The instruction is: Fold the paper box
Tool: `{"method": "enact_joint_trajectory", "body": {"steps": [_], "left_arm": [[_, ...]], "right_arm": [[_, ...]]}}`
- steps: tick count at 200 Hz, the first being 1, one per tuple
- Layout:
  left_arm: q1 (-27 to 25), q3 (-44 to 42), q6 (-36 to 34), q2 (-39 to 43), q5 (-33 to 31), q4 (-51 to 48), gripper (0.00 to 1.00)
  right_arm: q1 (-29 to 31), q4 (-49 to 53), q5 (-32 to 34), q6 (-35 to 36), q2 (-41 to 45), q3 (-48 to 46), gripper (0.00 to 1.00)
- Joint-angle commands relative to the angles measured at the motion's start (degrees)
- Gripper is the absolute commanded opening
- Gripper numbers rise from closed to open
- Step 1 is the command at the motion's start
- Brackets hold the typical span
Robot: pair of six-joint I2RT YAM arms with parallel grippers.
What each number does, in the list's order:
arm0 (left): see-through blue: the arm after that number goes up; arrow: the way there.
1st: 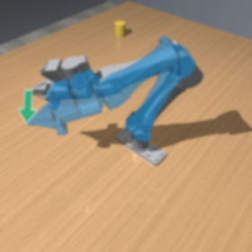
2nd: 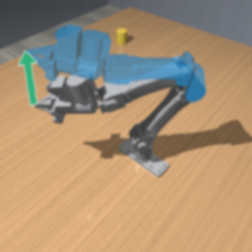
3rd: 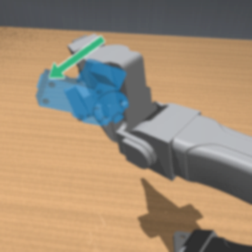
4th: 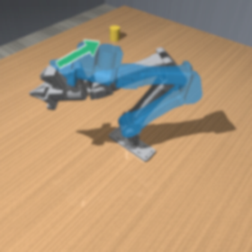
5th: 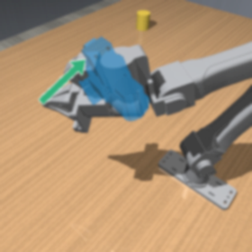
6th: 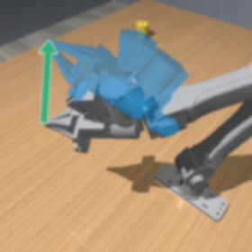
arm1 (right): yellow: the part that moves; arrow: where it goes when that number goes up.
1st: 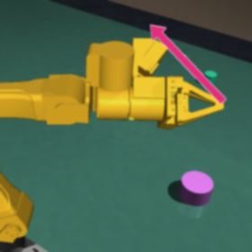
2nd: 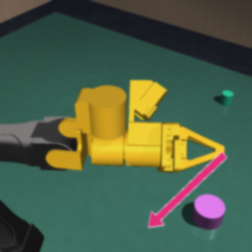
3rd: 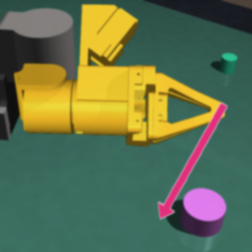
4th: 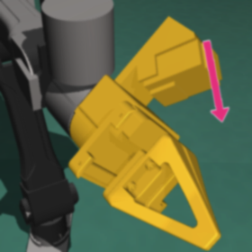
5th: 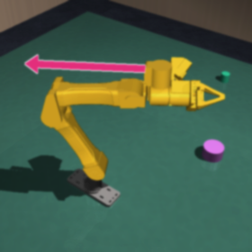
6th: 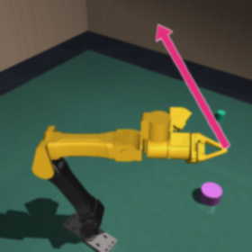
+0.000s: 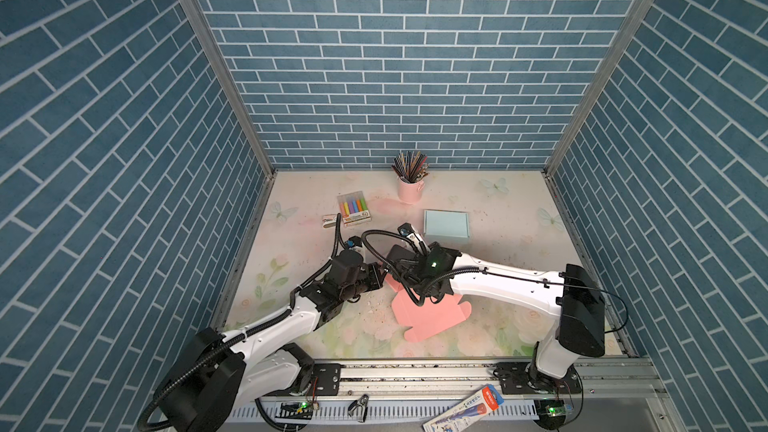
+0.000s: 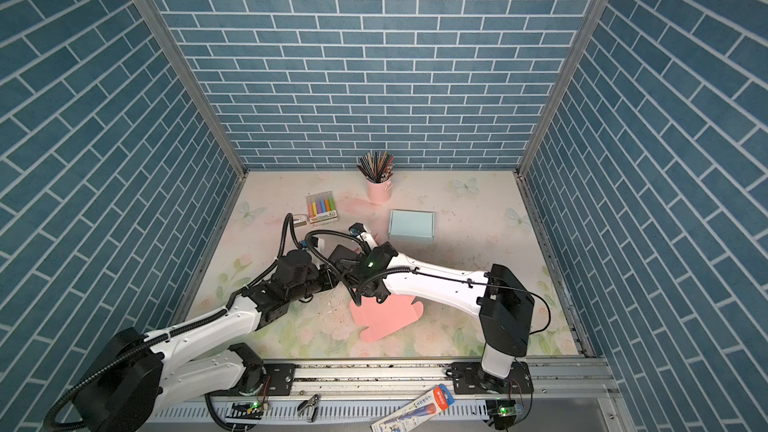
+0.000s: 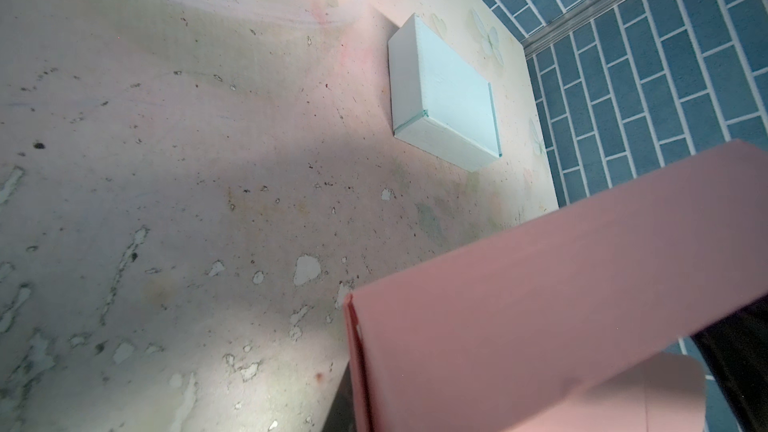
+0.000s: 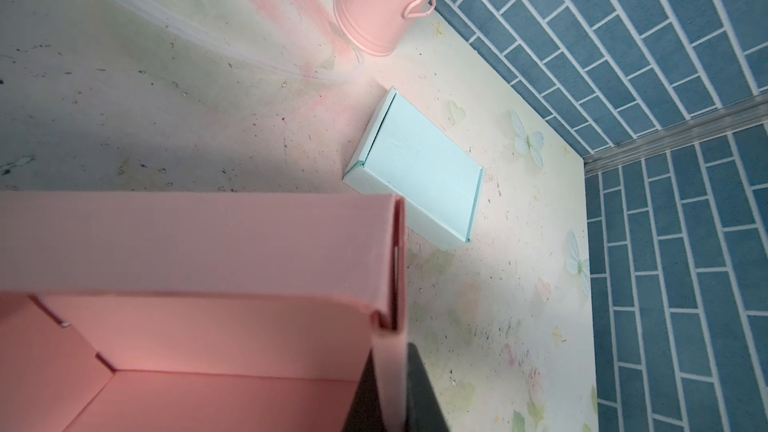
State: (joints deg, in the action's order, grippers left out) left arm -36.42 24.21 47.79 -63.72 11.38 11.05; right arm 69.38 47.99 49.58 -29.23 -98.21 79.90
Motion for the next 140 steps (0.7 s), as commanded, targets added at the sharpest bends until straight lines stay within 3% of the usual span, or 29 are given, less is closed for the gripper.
{"method": "enact_joint_trajectory", "body": {"steps": [1,44,86,112,140], "left_arm": [[-1.1,1.7,-0.2,0.9,1.0,1.5,0.14],[-1.3,2.0,-0.2,1.0,1.1,1.4,0.14],[-1.7,2.2,-0.2,1.1,0.8,1.5,0.14],[-1.7,2.0,0.1,1.4,0.4,1.5,0.14],[-1.8,2.0,-0.1,1.7,0.3,1.2,0.14]], "right_arm": [[0.4,1.0,2.3,-3.3,-0.6,1.2,0.1],[0.4,1.9,3.7,-3.2,-1.3,1.4,0.0],[0.9,6.3,6.3,-4.9,-3.8,3.9,0.0],[1.3,6.4,6.7,-6.3,-3.3,3.9,0.14],[1.3,2.1,5.2,-5.2,0.1,0.9,0.15]]}}
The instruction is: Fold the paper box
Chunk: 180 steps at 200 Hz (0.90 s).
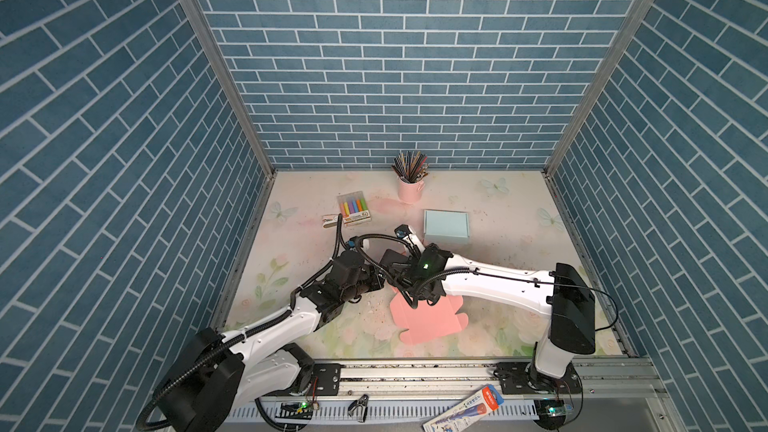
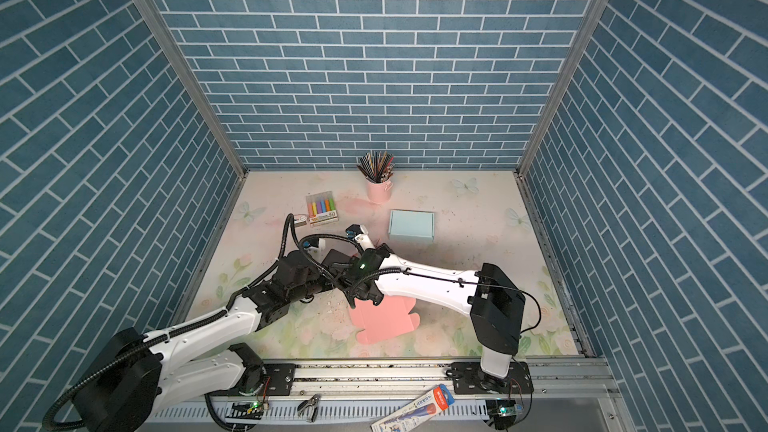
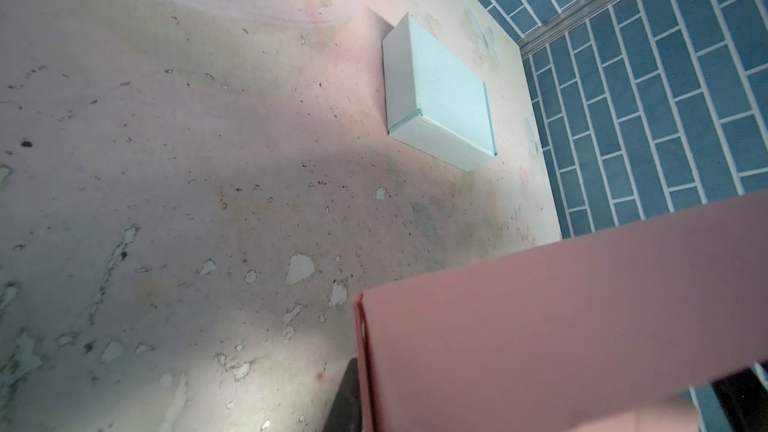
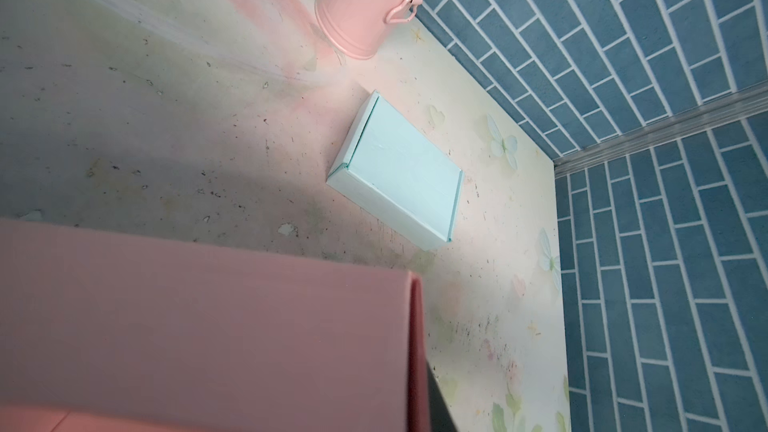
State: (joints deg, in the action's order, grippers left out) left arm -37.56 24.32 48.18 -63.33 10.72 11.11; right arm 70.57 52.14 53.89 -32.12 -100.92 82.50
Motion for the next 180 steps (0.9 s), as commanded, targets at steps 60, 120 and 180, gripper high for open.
{"method": "enact_joint_trajectory", "body": {"steps": [60,120,180], "left_arm": [[-0.8,1.8,-0.3,1.1,1.1,1.6,0.14],[-1.2,1.9,-0.1,0.9,0.7,1.8,0.14],[-1.1,2.5,-1.0,-0.7,-0.5,1.9,0.14]], "right_arm": [[0.1,0.4,1.6,-3.0,0.5,-0.9,0.0],[0.3,0.9,2.7,-2.8,-0.2,-0.8,0.0],[2.4,-4.1,-0.2,-1.7,3.7,-1.0,0.3]]}}
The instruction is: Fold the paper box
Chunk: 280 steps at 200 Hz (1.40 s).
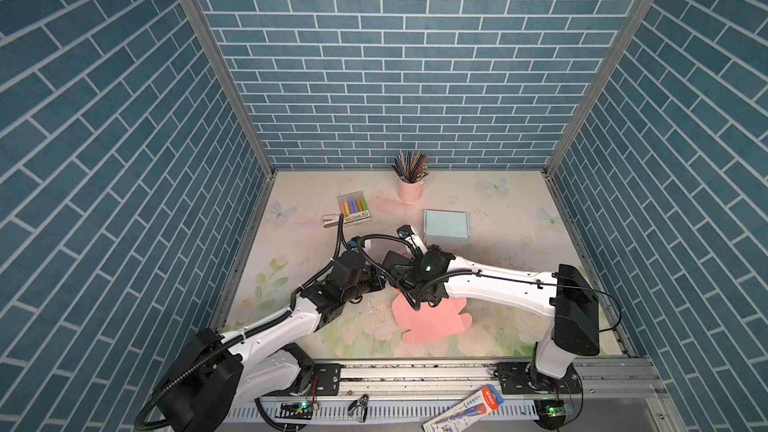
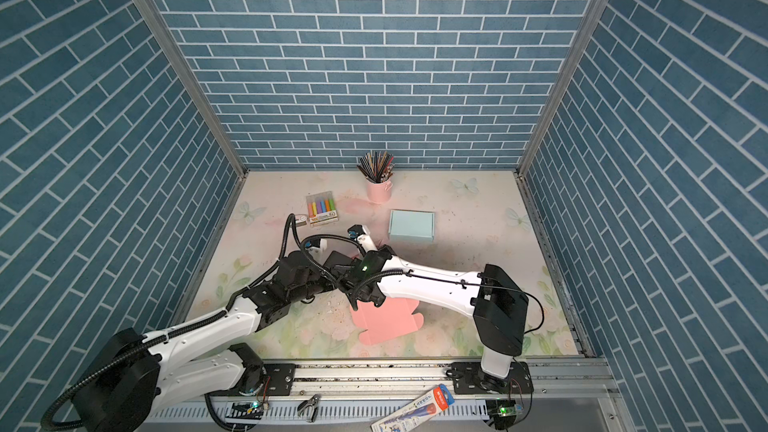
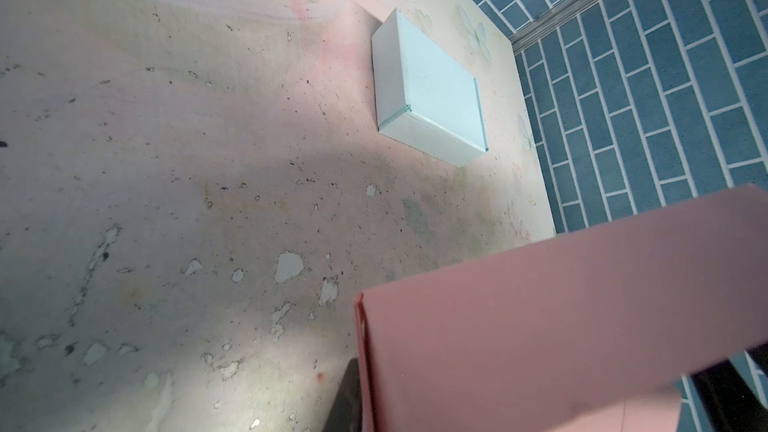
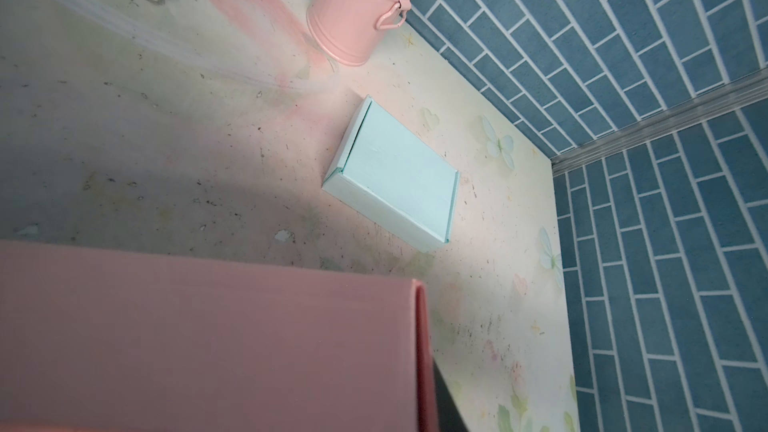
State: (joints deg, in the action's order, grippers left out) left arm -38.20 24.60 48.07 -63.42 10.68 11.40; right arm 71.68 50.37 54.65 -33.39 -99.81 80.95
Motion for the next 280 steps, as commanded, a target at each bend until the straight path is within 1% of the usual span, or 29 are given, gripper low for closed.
{"method": "enact_joint_trajectory", "body": {"steps": [1,17,32,60,94,106,133,143,152,171,207,240,280], "left_arm": [[-0.5,2.2,-0.9,-0.6,-0.5,1.6,0.14],[-0.5,2.3,-1.2,-1.5,-0.9,1.8,0.14],[-0.4,2.5,-1.3,-2.3,-1.1,2.3,0.14],[-0.4,3.0,-2.1,-2.9,-2.1,2.1,0.14],[-0.2,3.1,-5.2,-3.3,-4.4,1.5,0.14],[-0.4,3.1,-7.9,-3.5,-4.8,2.7,0.14],[-0.8,1.8,-15.3,-3.6,-6.7,5.7,0.14],[-0.8,1.3,-17.6,-3.6,-7.3,6.8,0.14],[-0.9,1.4,-19.5,-3.8,-8.0,7.0,0.14],[-1.4,1.4,-23.1,-4.3,-9.3,8.3,0.14],[-2.6,0.7,-28.0,-6.4,-11.0,12.3,0.14],[-3.9,-0.2,-30.0,-9.2,-13.0,16.7,0.14],[-7.5,0.3,-33.4,-13.3,-17.2,19.3,0.14]], "right_arm": [[1.3,-2.5,-1.2,-0.3,2.8,0.6,0.31],[1.7,-6.4,-4.7,1.0,4.8,-0.8,0.37],[1.8,-9.8,-8.3,1.6,7.1,-2.7,0.41],[1.9,-12.6,-13.9,1.2,12.0,-5.2,0.49],[1.6,-17.1,-20.6,0.9,19.6,-9.1,0.54],[-0.8,-20.3,-26.6,0.5,22.8,-11.0,0.54],[-9.2,-30.0,-41.2,-1.2,29.6,-17.7,0.55],[-12.3,-32.0,-45.4,-1.5,30.6,-19.5,0.55],[-14.4,-32.4,-47.6,-1.5,30.6,-20.2,0.55],[-17.2,-32.6,-50.4,-0.7,29.6,-20.9,0.55],[-20.9,-38.0,-57.3,-1.1,28.4,-24.8,0.55],[-21.8,-38.1,-59.0,-1.9,26.2,-27.0,0.54],[-22.3,-39.4,-59.6,-1.9,25.1,-31.1,0.53]]}}
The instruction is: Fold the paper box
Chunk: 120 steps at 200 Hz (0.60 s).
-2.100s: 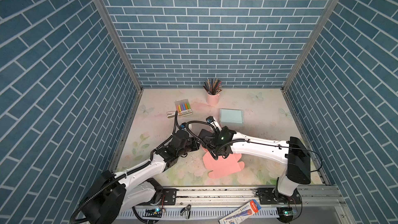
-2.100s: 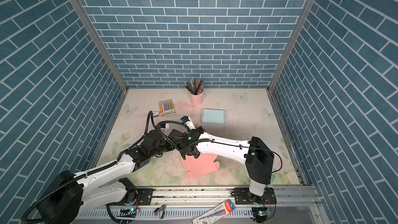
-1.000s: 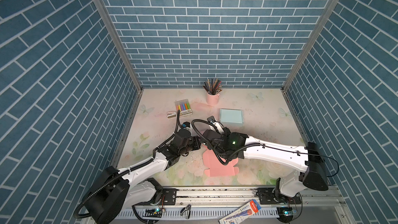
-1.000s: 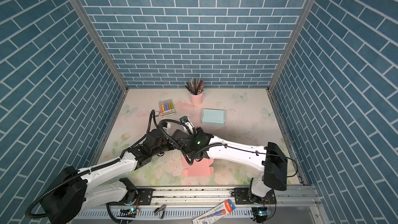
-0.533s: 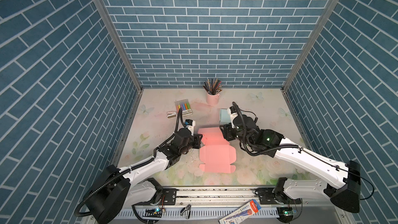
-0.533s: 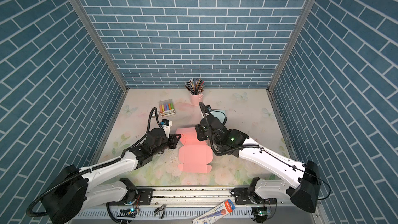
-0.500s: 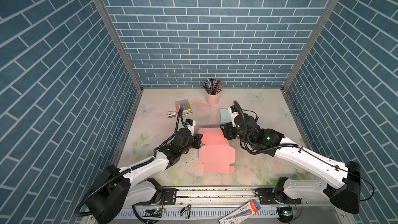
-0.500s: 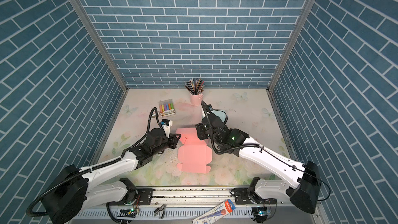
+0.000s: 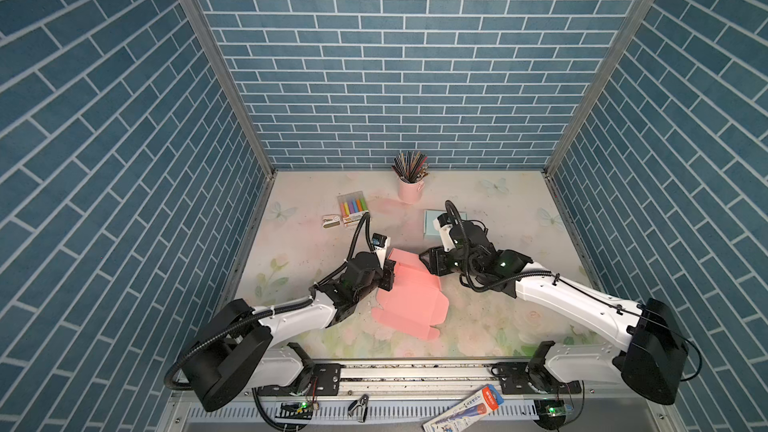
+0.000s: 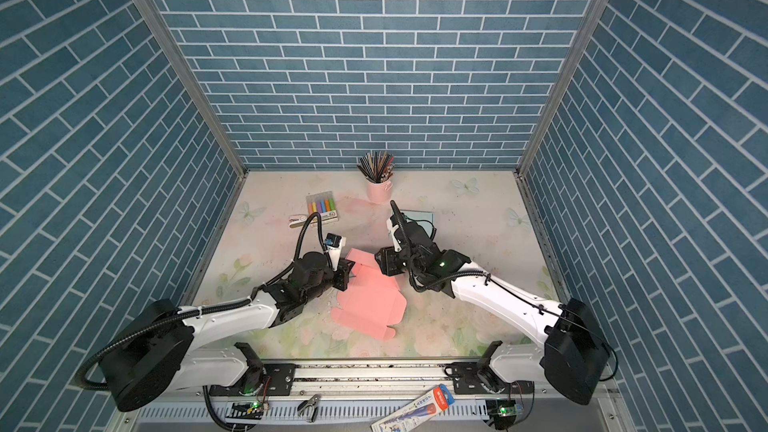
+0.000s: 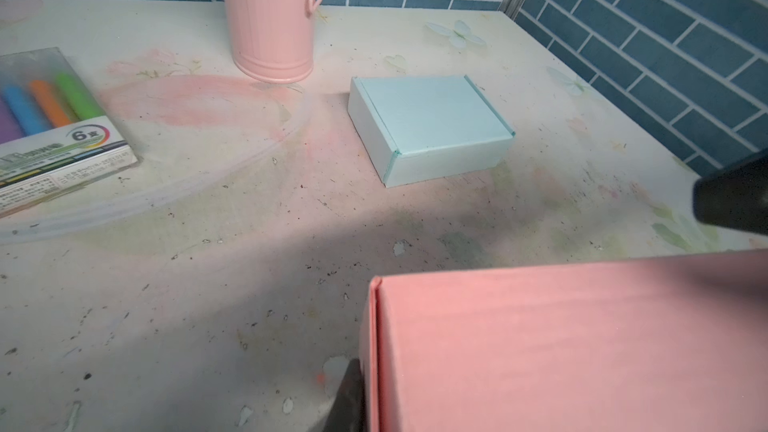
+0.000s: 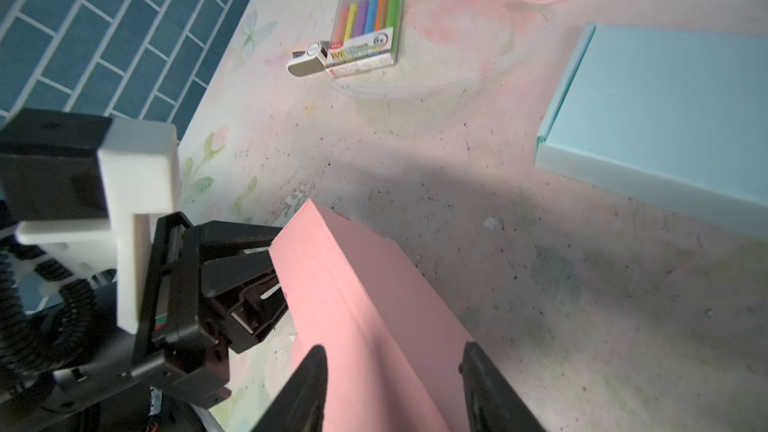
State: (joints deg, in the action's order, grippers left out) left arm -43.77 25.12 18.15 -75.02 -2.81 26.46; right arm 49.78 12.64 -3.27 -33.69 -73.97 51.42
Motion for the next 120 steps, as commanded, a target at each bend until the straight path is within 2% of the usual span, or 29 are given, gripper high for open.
{"method": "enact_joint_trajectory", "body": {"steps": [1,31,120], "left_arm": [[-2.1,-0.3,-3.5,-1.8,-3.9,4.3,0.14],[-3.7,0.7,-4.0,-4.8,-6.0,4.7,0.15],[-6.2,-0.6,-4.1,-10.5,-7.0,10.2,0.19]], "right_arm": [[-0.3,-1.7,-1.7,-1.6,-0.8,-1.7,0.53],[-0.5,-1.0,-1.0,-1.0,-2.0,-3.6,0.52],[-0.6,-0.8,-1.2,0.1,-5.6,-6.3,0.51]]}}
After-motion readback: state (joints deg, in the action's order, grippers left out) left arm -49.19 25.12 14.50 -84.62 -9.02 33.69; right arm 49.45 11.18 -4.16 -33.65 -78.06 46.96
